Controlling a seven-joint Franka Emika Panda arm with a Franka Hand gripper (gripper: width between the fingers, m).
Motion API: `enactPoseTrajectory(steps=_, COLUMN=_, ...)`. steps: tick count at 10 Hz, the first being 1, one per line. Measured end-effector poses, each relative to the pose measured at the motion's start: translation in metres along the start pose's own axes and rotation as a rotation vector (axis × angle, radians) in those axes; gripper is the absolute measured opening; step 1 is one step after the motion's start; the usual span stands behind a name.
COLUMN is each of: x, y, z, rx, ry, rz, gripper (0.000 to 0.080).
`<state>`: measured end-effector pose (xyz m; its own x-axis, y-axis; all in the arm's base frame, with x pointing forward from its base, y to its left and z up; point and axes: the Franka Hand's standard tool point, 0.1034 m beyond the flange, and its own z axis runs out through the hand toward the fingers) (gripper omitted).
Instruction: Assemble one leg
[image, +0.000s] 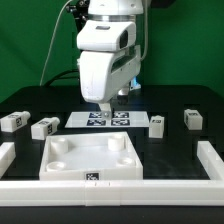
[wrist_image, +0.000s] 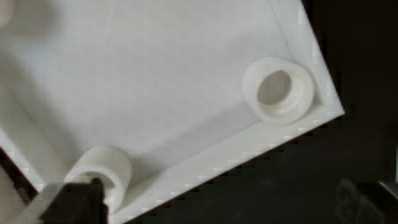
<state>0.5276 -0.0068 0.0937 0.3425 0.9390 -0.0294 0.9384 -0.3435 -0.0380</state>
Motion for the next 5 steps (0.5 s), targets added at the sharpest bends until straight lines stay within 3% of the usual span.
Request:
enactPoseTrajectory(steps=2, x=-0.001, y=0.001, z=0.001, rx=-0.009, ry=0.003, rz=-0.049, gripper=0.065)
enactPoseTrajectory(steps=3, x=-0.004, y=0.001, z=0.005, rx=-0.037, ry=0.014, rz=-0.147, gripper=0.065)
enactPoseTrajectory(steps=5, x=-0.018, y=-0.009, z=0.021, rx=-0.05, ry=0.019, rz=-0.281, gripper=0.065)
